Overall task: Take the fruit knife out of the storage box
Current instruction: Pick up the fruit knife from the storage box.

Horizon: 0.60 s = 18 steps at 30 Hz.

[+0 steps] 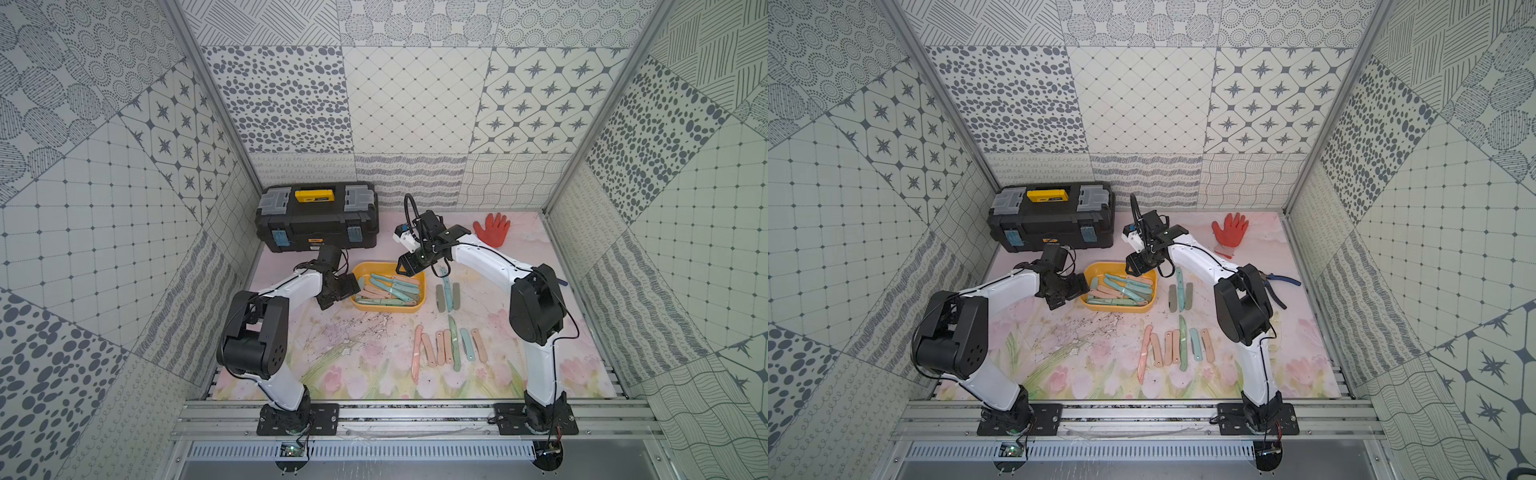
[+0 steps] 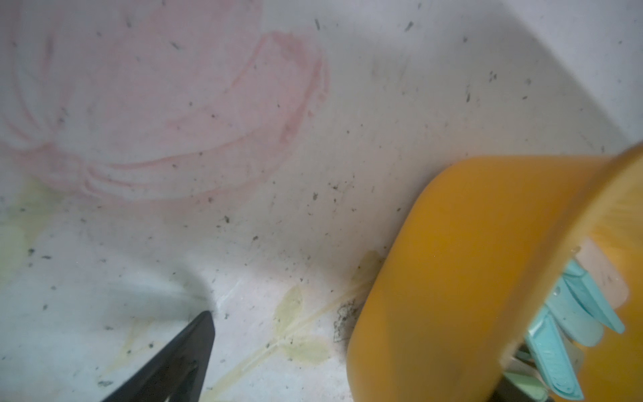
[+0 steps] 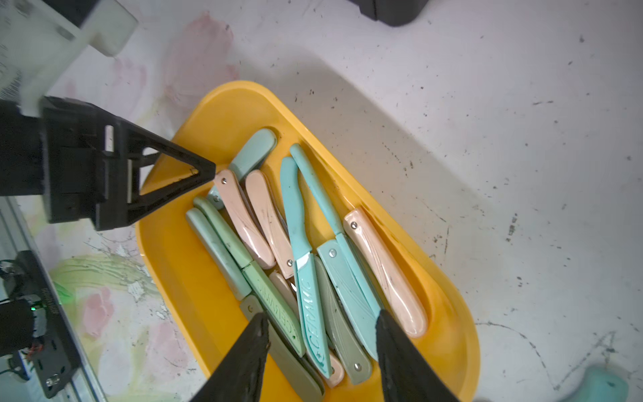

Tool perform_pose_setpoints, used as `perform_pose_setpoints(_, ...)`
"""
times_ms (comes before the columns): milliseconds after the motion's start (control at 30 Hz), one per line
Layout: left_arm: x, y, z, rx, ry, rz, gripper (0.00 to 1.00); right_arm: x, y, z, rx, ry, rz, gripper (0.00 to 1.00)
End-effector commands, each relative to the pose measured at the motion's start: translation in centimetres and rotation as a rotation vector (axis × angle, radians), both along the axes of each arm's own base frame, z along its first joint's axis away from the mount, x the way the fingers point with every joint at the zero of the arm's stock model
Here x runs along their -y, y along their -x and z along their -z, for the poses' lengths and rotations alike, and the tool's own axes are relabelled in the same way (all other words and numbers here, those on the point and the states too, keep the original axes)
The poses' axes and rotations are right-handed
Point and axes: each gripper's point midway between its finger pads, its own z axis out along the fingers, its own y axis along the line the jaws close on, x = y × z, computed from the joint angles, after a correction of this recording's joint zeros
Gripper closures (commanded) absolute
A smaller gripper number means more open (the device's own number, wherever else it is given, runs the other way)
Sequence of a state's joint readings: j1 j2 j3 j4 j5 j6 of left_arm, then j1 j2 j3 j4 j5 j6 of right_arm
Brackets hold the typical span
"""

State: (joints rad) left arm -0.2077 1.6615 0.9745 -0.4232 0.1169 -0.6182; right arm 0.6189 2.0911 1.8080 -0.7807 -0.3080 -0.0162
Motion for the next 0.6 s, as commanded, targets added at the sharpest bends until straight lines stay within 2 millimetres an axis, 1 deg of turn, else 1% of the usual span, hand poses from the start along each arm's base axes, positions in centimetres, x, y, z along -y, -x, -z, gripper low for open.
perform_pose_setpoints(0,-0.2,-0.1,-0.1,-0.005,-0.008,0.001,0.08,0.3,-0.7,1.0,0.015,0.098,-0.014,0.49)
perform_pose_setpoints(100,-0.2,-0.2,0.0,-0.007,-0.010,0.000,0.09,0.1,-1.0,2.5,-0.018,0.139,-0.015,0.51)
perform_pose_setpoints(400,-0.1,-0.3,0.1,-0.007,-0.009,0.003,0.09,-0.4,-1.2,5.6,-0.041,0.273,-0.035,0.53)
perform_pose_setpoints(567,-0.1,-0.3,0.0,-0.006,-0.009,0.003,0.08,-1.0,-0.6,6.2,-0.046,0.296,-0.069,0.55)
